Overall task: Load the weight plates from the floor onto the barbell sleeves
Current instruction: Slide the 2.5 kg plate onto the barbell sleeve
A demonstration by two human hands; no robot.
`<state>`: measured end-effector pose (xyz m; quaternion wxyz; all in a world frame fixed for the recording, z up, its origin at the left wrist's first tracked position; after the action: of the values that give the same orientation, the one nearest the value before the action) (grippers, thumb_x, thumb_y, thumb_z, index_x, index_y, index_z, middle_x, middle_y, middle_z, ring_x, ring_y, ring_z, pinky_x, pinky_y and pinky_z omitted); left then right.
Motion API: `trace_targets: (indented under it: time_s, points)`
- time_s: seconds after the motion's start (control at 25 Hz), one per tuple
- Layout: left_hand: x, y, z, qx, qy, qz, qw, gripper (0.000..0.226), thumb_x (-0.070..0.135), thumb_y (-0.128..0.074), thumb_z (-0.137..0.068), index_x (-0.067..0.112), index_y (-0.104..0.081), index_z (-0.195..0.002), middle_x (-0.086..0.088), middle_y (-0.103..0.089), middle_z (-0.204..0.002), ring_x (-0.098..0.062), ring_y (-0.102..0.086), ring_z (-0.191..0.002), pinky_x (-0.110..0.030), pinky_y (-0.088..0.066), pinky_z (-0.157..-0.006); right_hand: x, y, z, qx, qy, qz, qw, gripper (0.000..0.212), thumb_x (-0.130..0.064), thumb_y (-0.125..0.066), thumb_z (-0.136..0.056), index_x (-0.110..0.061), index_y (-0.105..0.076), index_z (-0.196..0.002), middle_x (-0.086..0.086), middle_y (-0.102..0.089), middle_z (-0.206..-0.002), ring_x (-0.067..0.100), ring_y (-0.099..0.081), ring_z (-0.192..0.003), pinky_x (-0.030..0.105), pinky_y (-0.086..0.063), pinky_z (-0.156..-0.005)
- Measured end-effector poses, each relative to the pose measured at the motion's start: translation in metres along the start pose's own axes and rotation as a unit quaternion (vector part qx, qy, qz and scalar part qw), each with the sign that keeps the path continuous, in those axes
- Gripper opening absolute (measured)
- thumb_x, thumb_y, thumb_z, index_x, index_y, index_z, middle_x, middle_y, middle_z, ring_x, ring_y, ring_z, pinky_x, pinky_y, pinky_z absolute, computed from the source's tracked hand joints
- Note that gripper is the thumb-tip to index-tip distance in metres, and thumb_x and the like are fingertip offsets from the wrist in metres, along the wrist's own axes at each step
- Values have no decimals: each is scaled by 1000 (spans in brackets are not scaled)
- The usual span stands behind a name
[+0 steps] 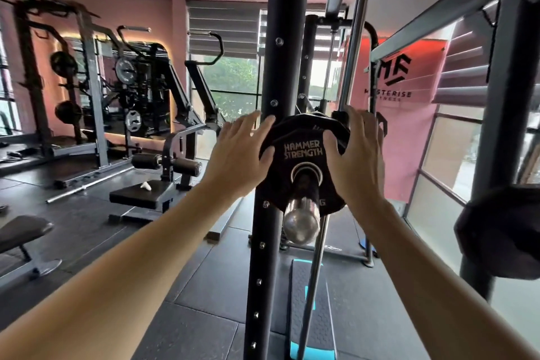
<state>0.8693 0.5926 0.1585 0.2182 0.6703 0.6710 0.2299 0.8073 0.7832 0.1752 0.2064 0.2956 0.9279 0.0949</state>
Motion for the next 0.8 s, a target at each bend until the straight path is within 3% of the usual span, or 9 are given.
trace_targets:
  time_s: [0.2, 0.56, 0.8]
  points:
    - [-39, 38, -14, 26, 45, -41, 998, 67, 56, -36, -96, 16, -42, -150, -10, -41, -153, -30, -38, -141, -52, -29, -118, -46, -18, -29, -53, 43, 41, 997, 72, -65, -33, -88, -20, -44, -143, 3, -44, -146, 24, -39, -138, 52, -47, -102]
    - [-117, 8, -30, -3, 49, -19, 999, 78, 67, -26, -90, 20, -43, -149, -9, -44, -152, -28, -38, -142, -53, -28, -118, -79, -70, -36, -112, 64, 106, 986, 72, -71, -32, -86, -28, -44, -143, -6, -45, -143, 18, -38, -139, 45, -45, -105]
    - [-146, -23, -34, -22, 51, 8, 998, 82, 70, -22, -87, 22, -42, -150, -8, -42, -153, -29, -37, -142, -50, -26, -118, -99, -73, -32, -110, 70, 117, 985, 63, -64, -43, -89, -31, -43, -144, -12, -46, -142, 10, -38, -137, 28, -33, -95]
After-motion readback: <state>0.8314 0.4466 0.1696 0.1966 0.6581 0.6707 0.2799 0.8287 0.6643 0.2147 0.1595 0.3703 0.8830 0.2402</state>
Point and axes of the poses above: each hand's wrist, its own z-axis away from the middle knuckle, its own y-axis out of the back of the hand, x = y × z, the point moved 9 cm from there along -z, towards the middle knuckle
